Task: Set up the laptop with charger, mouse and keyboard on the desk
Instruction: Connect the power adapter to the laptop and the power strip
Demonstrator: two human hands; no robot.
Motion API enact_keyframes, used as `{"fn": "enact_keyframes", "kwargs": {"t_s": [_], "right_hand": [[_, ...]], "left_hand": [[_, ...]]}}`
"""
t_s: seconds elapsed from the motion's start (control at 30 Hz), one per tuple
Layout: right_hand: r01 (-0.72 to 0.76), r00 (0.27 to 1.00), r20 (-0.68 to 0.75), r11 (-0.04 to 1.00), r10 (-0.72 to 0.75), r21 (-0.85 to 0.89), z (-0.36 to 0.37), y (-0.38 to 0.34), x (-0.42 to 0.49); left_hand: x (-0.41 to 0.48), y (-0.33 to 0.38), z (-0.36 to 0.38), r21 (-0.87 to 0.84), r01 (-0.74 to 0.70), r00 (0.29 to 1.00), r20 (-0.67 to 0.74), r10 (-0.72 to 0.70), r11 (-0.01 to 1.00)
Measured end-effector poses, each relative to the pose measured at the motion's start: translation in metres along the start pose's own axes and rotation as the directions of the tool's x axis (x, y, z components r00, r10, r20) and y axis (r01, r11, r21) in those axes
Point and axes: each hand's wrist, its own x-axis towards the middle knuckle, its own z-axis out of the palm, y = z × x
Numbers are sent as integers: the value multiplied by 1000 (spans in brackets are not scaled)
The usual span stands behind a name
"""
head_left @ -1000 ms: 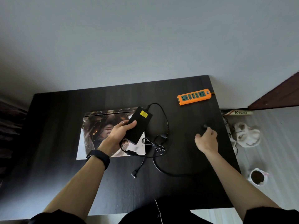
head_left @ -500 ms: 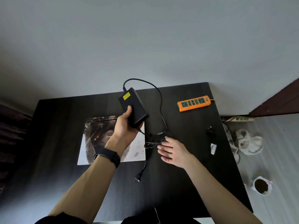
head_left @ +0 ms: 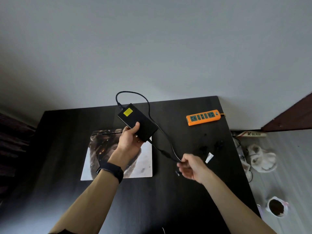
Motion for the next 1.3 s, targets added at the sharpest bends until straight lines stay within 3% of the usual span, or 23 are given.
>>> {"fn": "enact_keyframes", "kwargs": {"t_s": [0.07, 0.13, 0.23, 0.3, 0.37, 0.43, 0.57, 0.7, 0.8, 0.93, 1.07, 1.17, 1.3], "right_hand": [[-85, 989, 94, 967, 110, -241, 4, 17, -7], [-78, 971, 157, 864, 178, -497, 8, 25, -16], [107, 978, 202, 725, 46, -680, 13, 13, -23], [267, 959, 227, 798, -167, -541, 18, -5, -26], [326, 933, 226, 925, -281, -195, 23, -26, -29], [358, 901, 258, 934, -350, 16, 31, -45, -31], [463, 871, 181, 886, -457, 12, 51, -62, -31], [456, 882, 50, 876, -468, 159, 58, -76, -21], [440, 893, -9, 869, -450, 226, 60, -87, -11], [426, 892, 19, 854, -452, 299, 93, -102, -8], [356, 897, 83, 821, -434, 447, 118, -130, -16], [387, 895, 41, 819, -444, 423, 118, -150, -16], [410, 907, -100, 800, -410, 438, 108, -167, 0]], "left_hand": [[2, -4, 1, 66, 2, 1000, -5, -2, 998], [4, -7, 3, 167, 22, 1000, 19, -25, 986], [2, -5, 12, 345, 42, 993, 91, -78, 938], [0, -1, 22, 491, 37, 984, 133, -117, 870], [-1, 4, 28, 601, 45, 970, 165, -180, 798], [-1, 8, 32, 693, 39, 951, 195, -239, 720], [0, 14, 36, 782, 30, 941, 189, -282, 622], [-5, 19, 22, 775, 85, 936, 153, -318, 626], [-12, 38, 3, 708, 135, 927, 157, -341, 693], [-16, 81, -1, 863, 54, 922, 150, -356, 503], [-22, 95, -8, 812, -36, 953, 203, -224, 583], [-23, 79, -20, 721, 39, 937, 214, -276, 691], [-31, 67, -38, 796, 76, 935, 152, -319, 600]]}}
